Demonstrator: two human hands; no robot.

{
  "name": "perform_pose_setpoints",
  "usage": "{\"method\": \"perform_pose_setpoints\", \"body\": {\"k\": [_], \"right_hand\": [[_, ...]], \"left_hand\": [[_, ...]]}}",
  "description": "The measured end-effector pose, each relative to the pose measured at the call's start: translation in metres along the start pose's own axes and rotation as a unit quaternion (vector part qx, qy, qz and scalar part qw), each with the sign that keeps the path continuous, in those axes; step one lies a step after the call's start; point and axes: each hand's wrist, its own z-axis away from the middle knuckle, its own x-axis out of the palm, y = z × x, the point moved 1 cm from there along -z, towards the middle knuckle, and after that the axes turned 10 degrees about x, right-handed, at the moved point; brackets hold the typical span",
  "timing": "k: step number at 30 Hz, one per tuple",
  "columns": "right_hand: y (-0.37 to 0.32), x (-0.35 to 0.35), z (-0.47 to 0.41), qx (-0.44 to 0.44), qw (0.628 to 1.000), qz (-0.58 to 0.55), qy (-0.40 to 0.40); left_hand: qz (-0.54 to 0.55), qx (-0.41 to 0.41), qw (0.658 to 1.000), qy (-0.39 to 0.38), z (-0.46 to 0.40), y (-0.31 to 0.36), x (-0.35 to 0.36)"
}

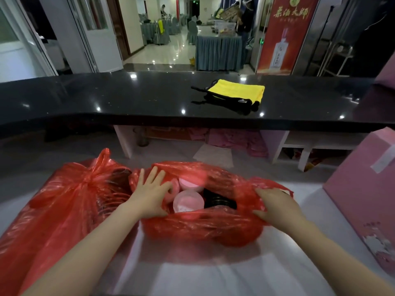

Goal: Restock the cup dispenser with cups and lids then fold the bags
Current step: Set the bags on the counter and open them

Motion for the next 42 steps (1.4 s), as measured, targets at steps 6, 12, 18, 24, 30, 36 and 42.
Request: {"method": "perform_pose_setpoints", "body": {"k": [6, 12, 18, 24, 30, 36, 42], "right_hand": [[-0.005, 0.016, 0.019, -0.262, 0.873, 0.024, 0.411], [-0.009, 0.023, 0.001, -0.311, 0.917, 0.047, 0.245], [0.002, 0.041, -0.052, -0.13, 0.983, -0.045, -0.119], [0.008, 0.058, -0.089, -0.064, 0.966, -0.152, -0.197], [0.012, 0.067, -0.116, -0.004, 0.964, -0.133, -0.231], [0.014, 0.06, -0.099, -0.069, 0.961, -0.225, -0.144], [0.002, 0.034, -0.063, -0.115, 0.957, -0.267, -0.005]], "left_hand": [[0.058, -0.026, 0.997, -0.031, -0.007, -0.016, 0.015], [0.091, -0.016, 0.994, -0.052, -0.029, -0.017, 0.016], [0.169, -0.026, 0.982, -0.083, -0.051, -0.016, 0.021], [0.183, -0.044, 0.978, -0.086, -0.067, -0.019, 0.022], [0.217, -0.086, 0.968, -0.088, -0.08, -0.025, 0.022], [0.258, -0.084, 0.962, -0.019, -0.069, -0.014, 0.029], [0.227, -0.036, 0.969, 0.095, -0.041, -0.001, 0.022]]}}
